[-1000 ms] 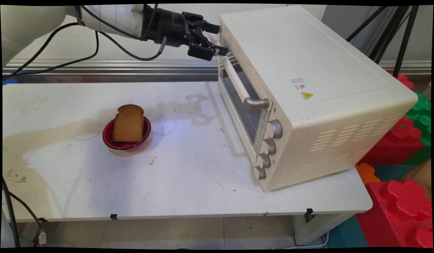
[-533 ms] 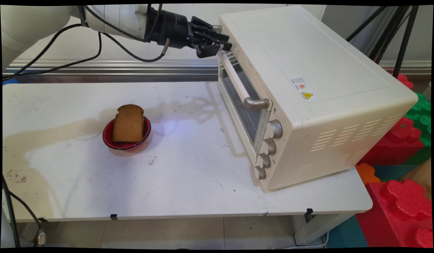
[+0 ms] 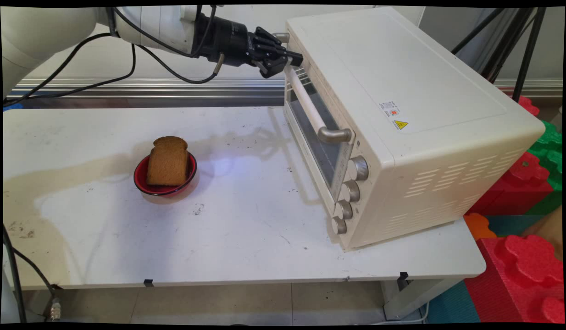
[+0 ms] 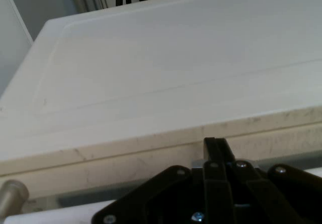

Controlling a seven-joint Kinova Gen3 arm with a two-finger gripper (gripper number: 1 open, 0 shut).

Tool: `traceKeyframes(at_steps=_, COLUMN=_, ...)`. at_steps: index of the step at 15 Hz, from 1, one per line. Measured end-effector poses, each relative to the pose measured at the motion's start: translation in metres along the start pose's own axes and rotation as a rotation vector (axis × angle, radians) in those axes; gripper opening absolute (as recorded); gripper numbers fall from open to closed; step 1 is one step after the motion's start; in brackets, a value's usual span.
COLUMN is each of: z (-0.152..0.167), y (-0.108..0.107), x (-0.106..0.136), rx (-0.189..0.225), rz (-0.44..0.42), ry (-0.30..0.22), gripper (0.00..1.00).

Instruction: Open the oven

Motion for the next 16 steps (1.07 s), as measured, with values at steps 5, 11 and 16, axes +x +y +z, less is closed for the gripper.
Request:
traceKeyframes(at_steps=5, z=0.003, y=-0.001, x=-0.005, rx=-0.01, rz=0.005, ry=-0.014, gripper=0.0)
traceKeyframes(at_steps=11, z=-0.001, y=-0.003, x=-0.011, rx=-0.017, rz=0.012, ry=-0.029, gripper=0.0)
traceKeyframes(at_steps=16, z=-0.008, y=-0.004, x=-0.018, rx=-0.025, rz=0.024, ry=-0.044, gripper=0.0)
